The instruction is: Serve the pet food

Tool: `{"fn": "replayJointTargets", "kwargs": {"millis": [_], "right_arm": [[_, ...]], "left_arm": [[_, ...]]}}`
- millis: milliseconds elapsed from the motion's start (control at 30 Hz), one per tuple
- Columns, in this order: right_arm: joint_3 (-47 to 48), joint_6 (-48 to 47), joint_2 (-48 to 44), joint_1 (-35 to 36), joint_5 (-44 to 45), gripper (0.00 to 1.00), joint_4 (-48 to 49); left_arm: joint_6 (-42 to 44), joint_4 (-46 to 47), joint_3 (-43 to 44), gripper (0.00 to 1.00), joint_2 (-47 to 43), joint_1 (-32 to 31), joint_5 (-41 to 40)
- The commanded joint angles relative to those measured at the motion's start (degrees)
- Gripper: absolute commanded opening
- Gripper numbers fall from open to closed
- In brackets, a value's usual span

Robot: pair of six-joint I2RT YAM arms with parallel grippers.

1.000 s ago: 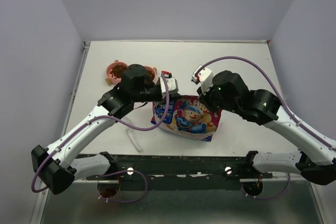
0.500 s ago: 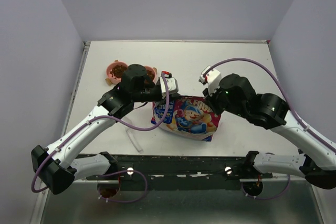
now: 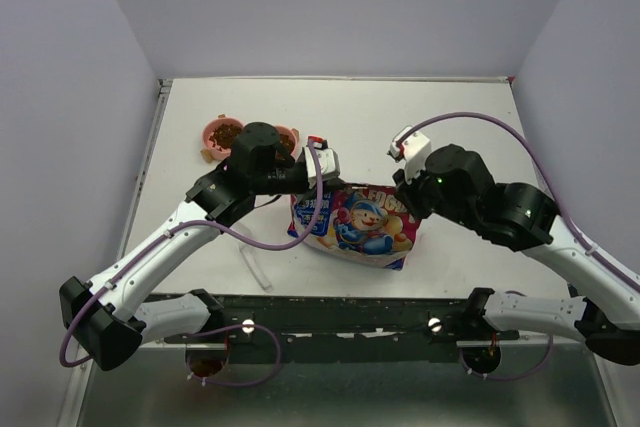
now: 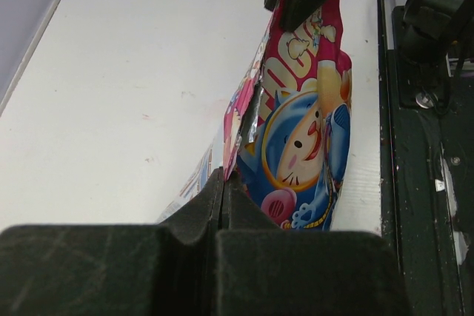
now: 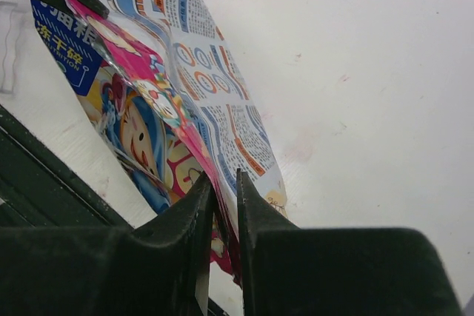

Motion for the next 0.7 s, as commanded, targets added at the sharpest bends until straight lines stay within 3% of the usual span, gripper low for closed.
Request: {"fn": "replayJointTargets", "kwargs": {"millis": [0,133,233,333,400,467,500,667], "right_arm": [[-1.1,-1.4,-5.5,-2.2,13.0,0.24,-13.8],[-1.1,-0.9,-6.2,-2.1,13.7,0.22,-14.4],[-1.7,-1.2,-6.2,-2.2,13.2,0.0,-14.7],[-0.9,-1.2,-6.0,-2.1,10.2,0.0,-14.3],[0.6,-1.6,-5.6,-2.1,8.1,0.0,-13.8],[2.3,-2.0,-5.0,-2.1,5.3,0.14,-13.3],[2.9,-2.1,-4.5,-2.2,4.0,0.23,-12.9],[5.8,-2.3,-0.9,-2.2,-2.6,0.48,-10.7]], "left_arm": [[0.9,-5.7,1.7,0.0,-1.7,1.5,-3.1],[0.9,-6.1,2.1,0.0,-1.7,1.5,-3.2],[0.2,-6.2,2.8,0.0,-1.6,1.5,-3.5],[-2.0,-6.0,3.8,0.01,-1.6,1.6,-4.3],[-5.6,-5.2,4.7,0.18,-1.7,1.6,-6.0],[-9.5,-4.8,5.6,0.39,-2.1,2.0,-6.9],[-11.5,-4.5,5.8,0.45,-2.8,2.2,-8.1],[-23.1,-4.1,6.4,0.64,-6.4,2.6,-12.8]]}}
